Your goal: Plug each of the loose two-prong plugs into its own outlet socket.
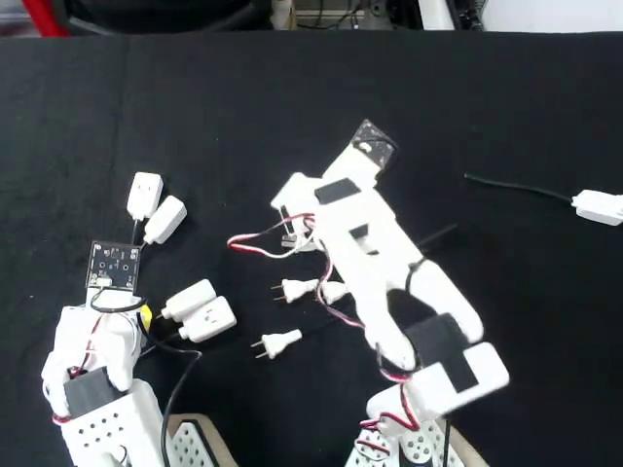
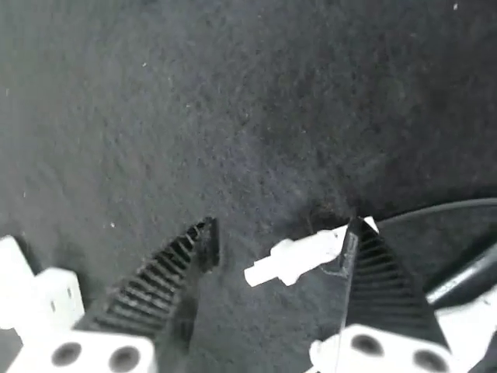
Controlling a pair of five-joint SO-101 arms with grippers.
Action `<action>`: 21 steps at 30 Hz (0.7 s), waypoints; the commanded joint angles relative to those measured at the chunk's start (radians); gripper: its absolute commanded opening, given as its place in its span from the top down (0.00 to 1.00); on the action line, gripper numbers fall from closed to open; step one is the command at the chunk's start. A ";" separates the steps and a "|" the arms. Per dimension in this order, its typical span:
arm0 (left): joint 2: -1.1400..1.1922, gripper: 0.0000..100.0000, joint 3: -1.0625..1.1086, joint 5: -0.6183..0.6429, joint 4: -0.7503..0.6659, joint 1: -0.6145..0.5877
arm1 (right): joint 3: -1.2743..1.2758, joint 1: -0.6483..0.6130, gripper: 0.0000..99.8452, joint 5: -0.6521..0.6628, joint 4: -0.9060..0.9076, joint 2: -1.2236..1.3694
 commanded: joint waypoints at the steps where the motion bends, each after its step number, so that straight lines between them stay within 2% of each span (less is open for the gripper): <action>1: -0.009 0.75 0.019 -0.005 -0.020 0.013 | -0.059 -0.009 0.74 -0.055 0.003 0.012; 10: -0.009 0.75 0.019 -0.005 -0.021 0.013 | -0.050 0.006 0.75 -0.025 0.129 0.021; 15: -0.009 0.75 0.019 -0.005 -0.021 0.013 | -0.051 0.009 0.93 0.008 0.121 0.056; 21: -0.009 0.75 0.019 -0.005 -0.021 0.013 | -0.070 0.009 0.93 0.054 0.098 0.136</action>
